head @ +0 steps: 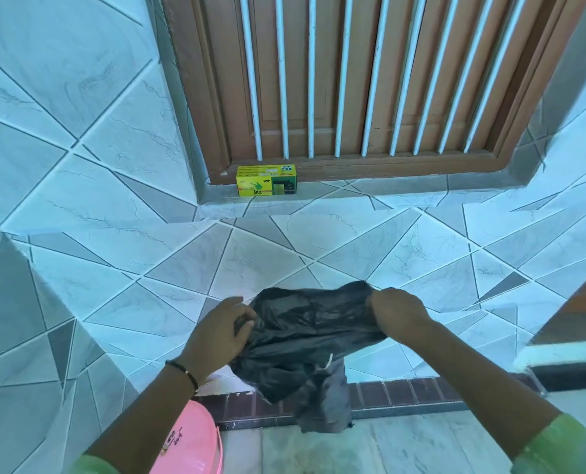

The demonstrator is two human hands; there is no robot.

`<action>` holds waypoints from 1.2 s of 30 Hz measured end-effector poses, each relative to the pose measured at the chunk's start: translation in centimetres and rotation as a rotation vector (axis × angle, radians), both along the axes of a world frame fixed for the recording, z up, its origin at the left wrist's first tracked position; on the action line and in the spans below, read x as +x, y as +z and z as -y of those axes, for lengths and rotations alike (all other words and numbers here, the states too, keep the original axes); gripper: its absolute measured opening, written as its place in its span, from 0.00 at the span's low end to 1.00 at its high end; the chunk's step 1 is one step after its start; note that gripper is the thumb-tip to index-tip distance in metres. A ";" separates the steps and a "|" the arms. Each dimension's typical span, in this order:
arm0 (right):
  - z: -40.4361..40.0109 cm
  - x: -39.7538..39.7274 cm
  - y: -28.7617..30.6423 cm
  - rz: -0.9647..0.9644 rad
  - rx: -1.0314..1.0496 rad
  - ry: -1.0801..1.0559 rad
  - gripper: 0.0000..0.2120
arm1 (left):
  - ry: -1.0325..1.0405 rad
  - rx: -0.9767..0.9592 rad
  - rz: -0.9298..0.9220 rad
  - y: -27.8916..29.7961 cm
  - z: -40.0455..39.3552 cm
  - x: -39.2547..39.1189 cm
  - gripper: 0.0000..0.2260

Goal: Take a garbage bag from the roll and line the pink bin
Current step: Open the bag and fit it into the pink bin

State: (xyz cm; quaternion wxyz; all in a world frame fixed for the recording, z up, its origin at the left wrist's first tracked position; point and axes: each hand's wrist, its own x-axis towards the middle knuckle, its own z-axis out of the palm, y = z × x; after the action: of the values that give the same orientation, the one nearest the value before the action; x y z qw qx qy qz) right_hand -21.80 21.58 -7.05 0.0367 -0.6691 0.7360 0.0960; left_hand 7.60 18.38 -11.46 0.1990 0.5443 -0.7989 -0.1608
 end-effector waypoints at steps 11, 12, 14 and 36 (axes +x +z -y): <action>0.3 -0.5 0.9 0.062 -0.221 0.049 0.14 | 0.046 0.228 0.331 -1.0 0.2 1.4 0.12; 0.1 -1.0 0.9 0.027 -0.211 0.049 0.15 | 0.119 0.200 0.398 -0.8 0.3 2.0 0.10; -0.2 -2.0 0.6 -0.007 -0.177 0.059 0.20 | 0.247 0.152 0.479 -0.8 0.5 3.2 0.12; 0.8 -1.3 -1.6 0.494 -0.180 -0.028 0.19 | 0.614 0.330 -0.682 -0.2 1.4 1.1 0.13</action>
State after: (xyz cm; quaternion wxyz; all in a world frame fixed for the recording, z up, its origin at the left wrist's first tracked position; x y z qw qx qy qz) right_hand -23.12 20.79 -8.60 0.1572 -0.6625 0.7195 -0.1368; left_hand 8.73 17.00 -11.70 0.3988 0.6953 -0.4545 -0.3886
